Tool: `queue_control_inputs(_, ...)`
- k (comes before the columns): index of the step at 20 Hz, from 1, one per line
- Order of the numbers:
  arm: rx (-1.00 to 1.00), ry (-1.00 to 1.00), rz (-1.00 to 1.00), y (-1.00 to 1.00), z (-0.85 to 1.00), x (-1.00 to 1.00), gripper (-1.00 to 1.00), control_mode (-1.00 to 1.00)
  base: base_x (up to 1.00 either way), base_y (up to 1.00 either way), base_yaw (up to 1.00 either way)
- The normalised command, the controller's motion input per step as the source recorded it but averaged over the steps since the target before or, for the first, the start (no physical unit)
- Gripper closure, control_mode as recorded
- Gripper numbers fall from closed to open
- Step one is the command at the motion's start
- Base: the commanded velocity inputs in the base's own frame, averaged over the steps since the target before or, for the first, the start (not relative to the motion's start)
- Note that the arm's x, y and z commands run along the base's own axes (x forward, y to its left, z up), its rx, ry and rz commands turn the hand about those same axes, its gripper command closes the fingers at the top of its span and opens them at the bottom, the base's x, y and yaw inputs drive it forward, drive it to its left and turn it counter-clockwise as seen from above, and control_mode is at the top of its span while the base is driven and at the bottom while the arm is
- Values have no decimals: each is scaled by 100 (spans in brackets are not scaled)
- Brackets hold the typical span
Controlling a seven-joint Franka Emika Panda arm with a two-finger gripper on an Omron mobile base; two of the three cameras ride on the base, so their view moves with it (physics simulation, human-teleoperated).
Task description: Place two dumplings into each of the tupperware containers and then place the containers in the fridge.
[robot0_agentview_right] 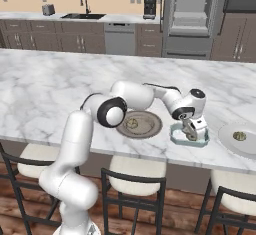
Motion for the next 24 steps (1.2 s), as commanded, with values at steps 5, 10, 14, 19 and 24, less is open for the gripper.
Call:
queue_control_inputs(5, 4, -2, 0, 3, -8, 61, 100, -100, 0, 0, 0)
queue_control_inputs(10, 0, -4, 0, 15, 0, 2, -100, -100, 0, 0, 0)
queue_control_inputs(14, 0, -10, 0, 13, 0, 0, -100, -100, 0, 0, 0)
queue_control_inputs(19, 0, -8, 0, 11, 0, 24, -100, -100, 0, 0, 0)
queue_control_inputs(24, 0, -10, 0, 3, 38, 3, -100, -100, 0, 0, 0)
